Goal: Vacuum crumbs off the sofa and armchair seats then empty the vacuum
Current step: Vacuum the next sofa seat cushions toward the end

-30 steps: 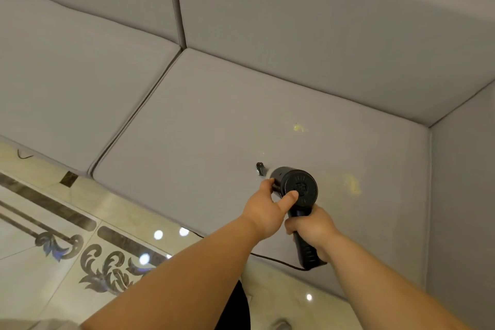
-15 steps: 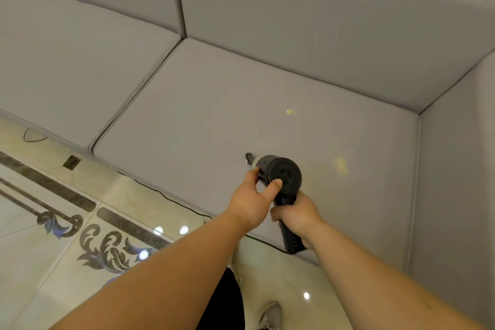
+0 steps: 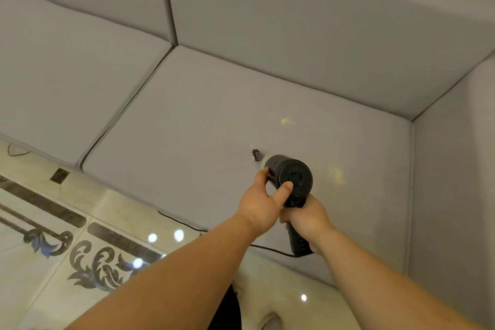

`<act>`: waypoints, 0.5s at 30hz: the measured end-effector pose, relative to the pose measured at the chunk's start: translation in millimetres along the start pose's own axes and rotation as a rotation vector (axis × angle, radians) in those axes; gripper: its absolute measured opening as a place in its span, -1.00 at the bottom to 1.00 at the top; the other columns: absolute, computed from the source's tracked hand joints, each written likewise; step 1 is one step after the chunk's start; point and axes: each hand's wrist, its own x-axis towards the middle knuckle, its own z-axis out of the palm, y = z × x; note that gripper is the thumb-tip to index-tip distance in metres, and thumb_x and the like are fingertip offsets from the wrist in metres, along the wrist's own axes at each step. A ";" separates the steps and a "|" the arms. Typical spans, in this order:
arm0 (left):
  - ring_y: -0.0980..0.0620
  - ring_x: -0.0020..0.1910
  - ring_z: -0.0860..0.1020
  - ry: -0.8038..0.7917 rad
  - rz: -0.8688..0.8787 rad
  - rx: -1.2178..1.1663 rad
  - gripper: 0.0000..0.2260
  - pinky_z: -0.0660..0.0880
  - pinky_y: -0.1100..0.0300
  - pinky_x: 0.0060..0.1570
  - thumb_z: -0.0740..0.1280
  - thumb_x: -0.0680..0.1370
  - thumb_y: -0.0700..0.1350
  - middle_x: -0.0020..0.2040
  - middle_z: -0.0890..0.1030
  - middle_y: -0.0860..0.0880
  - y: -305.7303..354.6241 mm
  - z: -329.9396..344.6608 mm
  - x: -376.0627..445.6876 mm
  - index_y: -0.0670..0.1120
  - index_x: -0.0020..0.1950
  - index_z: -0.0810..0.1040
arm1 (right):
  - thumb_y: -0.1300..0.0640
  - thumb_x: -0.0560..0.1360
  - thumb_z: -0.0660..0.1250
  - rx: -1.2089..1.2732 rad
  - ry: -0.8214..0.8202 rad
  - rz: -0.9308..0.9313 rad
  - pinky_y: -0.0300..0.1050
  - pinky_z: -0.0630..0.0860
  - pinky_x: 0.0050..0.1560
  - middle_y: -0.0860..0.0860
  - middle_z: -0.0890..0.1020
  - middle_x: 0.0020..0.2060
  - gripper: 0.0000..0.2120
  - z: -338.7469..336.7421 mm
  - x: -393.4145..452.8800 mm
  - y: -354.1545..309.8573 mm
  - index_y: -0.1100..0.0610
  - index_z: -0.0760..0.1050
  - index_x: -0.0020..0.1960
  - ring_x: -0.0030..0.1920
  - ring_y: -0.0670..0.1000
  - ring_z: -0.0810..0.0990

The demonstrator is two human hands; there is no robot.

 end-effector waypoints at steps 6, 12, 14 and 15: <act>-0.05 0.35 0.39 -0.019 -0.018 0.009 -0.37 0.29 0.24 0.11 0.26 0.55 0.14 0.43 0.37 -0.01 14.4 -22.6 47.2 0.04 0.54 0.08 | 0.33 0.28 0.41 0.027 -0.008 0.010 0.02 0.54 -0.11 0.14 0.64 -0.14 -0.63 12.5 36.5 -37.1 0.11 0.53 0.07 -0.14 0.16 0.59; -0.04 0.34 0.39 -0.098 -0.074 0.019 -0.38 0.29 0.22 0.11 0.28 0.54 0.14 0.41 0.39 0.00 6.9 -33.3 65.5 0.04 0.52 0.10 | 0.34 0.27 0.42 0.023 -0.005 0.090 0.04 0.55 -0.11 0.15 0.64 -0.15 -0.66 23.0 46.6 -40.1 0.13 0.53 0.02 -0.14 0.19 0.59; -0.02 0.33 0.40 -0.105 -0.068 0.015 -0.37 0.29 0.23 0.11 0.28 0.54 0.14 0.40 0.40 0.00 11.4 -32.1 63.5 0.04 0.52 0.10 | 0.34 0.27 0.41 0.033 0.013 0.101 0.12 0.57 -0.04 0.19 0.65 -0.13 -0.66 20.5 42.4 -41.2 0.13 0.54 0.02 -0.11 0.22 0.60; -0.02 0.32 0.40 -0.098 -0.064 0.009 -0.37 0.30 0.24 0.10 0.29 0.54 0.14 0.40 0.40 0.00 14.0 -31.9 62.6 0.04 0.52 0.11 | 0.34 0.27 0.41 0.036 0.023 0.099 0.13 0.58 -0.03 0.20 0.65 -0.13 -0.67 19.1 40.6 -42.9 0.14 0.54 0.01 -0.11 0.23 0.60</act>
